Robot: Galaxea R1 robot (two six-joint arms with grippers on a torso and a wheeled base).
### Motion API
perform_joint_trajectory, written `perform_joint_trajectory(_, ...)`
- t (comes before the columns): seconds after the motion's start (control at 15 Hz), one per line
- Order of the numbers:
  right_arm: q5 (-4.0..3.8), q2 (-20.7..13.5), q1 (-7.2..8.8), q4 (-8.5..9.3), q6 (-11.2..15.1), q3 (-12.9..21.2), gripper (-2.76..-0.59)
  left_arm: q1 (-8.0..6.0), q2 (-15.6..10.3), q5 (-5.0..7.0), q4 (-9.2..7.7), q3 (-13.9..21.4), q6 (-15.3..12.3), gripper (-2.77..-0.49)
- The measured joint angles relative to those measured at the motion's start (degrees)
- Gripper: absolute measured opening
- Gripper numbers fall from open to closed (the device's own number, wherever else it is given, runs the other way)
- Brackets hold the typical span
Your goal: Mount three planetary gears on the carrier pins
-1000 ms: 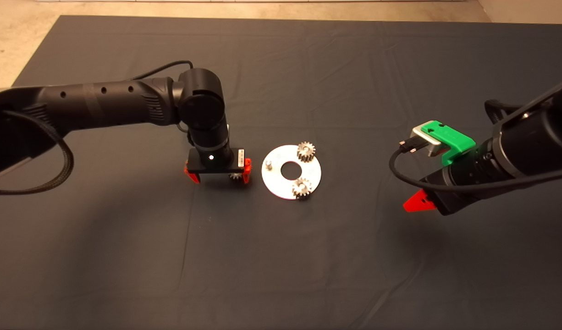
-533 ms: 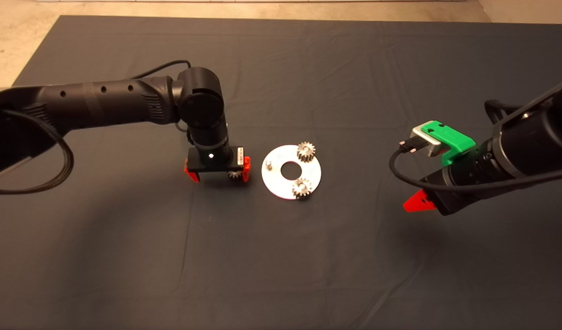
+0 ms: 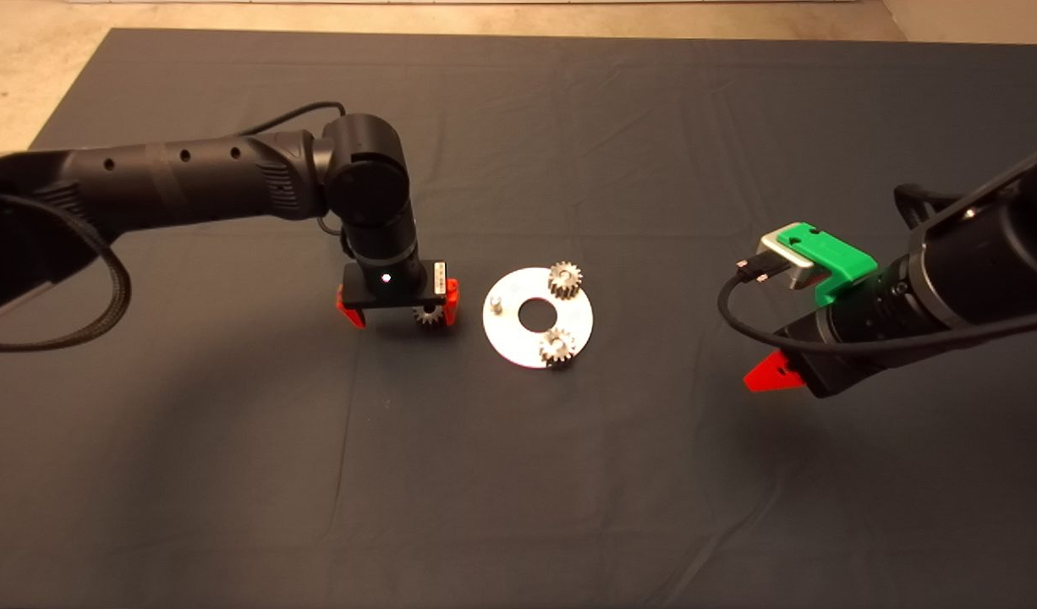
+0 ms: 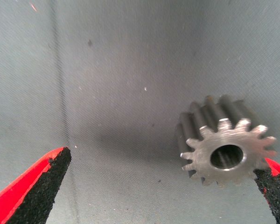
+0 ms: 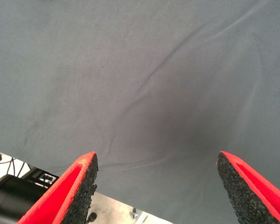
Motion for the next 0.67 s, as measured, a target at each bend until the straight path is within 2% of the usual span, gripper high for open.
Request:
perform_joint_trajectory(0.27,-0.01,0.0,0.0,0.0,0.0,0.0,-1.47,-1.28,-0.13,-0.69,0.02,-0.09,0.0,-0.49)
perform_joint_trajectory(0.4,0.0,0.01,0.0,0.02,0.0,0.0,-1.47,-1.38,-0.13,-1.4,0.0,-0.09,0.0,-0.49)
perform_joint_trajectory(0.47,-0.01,0.0,0.0,0.02,0.0,0.0,-1.47,-1.38,-0.13,-2.27,0.0,-0.09,0.0,-0.49)
perform_joint_trajectory(0.6,-0.01,0.0,0.0,0.0,0.0,0.0,-1.47,-1.38,-0.13,-4.96,0.0,-0.09,0.0,-0.49)
perform_joint_trajectory(0.67,-0.01,0.0,0.0,0.02,0.0,0.0,-1.47,-1.35,-0.13,-5.66,0.0,-0.09,0.0,-0.49)
